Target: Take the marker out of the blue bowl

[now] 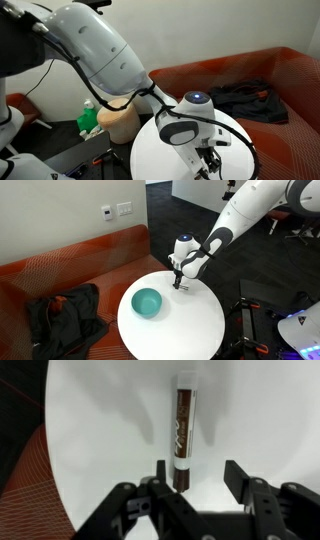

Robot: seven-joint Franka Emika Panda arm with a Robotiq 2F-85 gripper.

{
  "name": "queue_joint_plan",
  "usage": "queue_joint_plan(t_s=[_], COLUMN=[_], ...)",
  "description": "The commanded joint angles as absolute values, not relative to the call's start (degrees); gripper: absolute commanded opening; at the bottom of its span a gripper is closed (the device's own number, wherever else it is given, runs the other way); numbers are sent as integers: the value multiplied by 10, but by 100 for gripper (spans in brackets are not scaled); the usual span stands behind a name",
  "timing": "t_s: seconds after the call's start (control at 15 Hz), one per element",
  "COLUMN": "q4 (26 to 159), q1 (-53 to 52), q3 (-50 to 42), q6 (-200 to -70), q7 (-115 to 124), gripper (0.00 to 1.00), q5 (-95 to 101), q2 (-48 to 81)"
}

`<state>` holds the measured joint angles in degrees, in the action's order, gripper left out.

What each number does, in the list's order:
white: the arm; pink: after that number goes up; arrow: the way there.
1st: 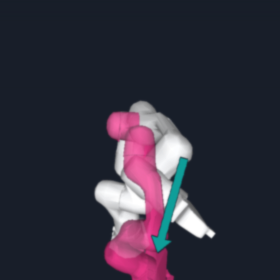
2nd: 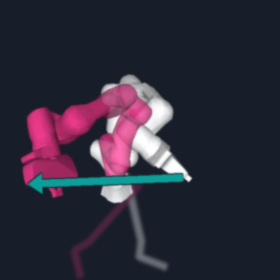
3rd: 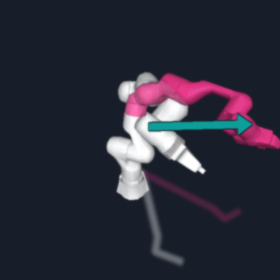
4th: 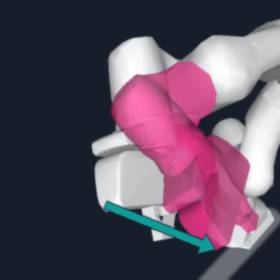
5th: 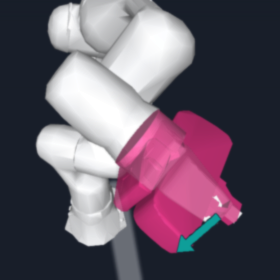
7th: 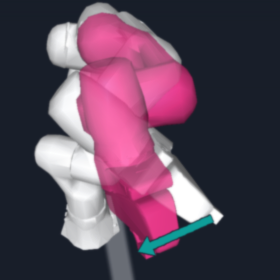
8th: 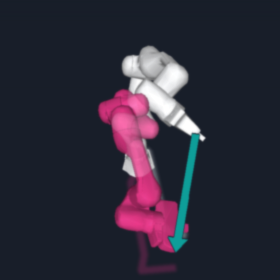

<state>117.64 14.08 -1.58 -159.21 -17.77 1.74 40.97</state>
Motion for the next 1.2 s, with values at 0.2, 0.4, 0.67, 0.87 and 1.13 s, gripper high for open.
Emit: queue_joint_plan(t_s=[0.2,0.4,0.67,0.87,1.13], q4=[1180,1198,1220,1232,1215], q1=[130,129,127,126,127], q3=[-17,-14,-15,-16,-17], q6=[-1586,-1579,-1533,-1492,-1501], q7=[-163,-158,-143,-140,-155], gripper=[100,100,100,100,100], q5=[26,20,12,8,10], q2=[390,358,299,261,278])
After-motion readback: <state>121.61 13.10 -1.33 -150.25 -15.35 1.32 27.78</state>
